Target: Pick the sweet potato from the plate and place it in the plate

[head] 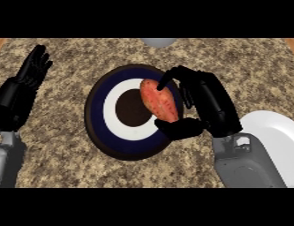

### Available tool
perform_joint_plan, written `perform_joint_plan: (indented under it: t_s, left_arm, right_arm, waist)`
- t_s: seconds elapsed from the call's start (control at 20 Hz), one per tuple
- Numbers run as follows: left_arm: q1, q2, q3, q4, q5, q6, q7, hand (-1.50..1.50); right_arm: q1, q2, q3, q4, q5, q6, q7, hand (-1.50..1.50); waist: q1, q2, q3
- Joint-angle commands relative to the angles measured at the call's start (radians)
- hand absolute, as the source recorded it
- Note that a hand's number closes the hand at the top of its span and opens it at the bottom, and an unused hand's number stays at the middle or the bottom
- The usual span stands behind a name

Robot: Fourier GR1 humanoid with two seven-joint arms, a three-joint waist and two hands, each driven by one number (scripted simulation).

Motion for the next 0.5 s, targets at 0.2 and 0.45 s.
perform_joint_plan:
  t_s: [0.2, 0.45]
  left_arm:
    - [-0.038, 0.006, 0.013, 0.021, 0.004, -0.02, 0.008, 0.0]
    - [0.028, -0.037, -0.005, 0.063, -0.038, 0.003, -0.092, 0.0]
  right_arm:
    - [-0.226, 0.088, 0.09, 0.412, 0.08, -0.206, -0.003, 1.5]
    - [-0.318, 0.089, 0.186, 0.579, 0.032, -0.255, 0.023, 1.5]
  waist:
    - [0.007, 0.003, 0.0]
    - [0.013, 0.004, 0.0]
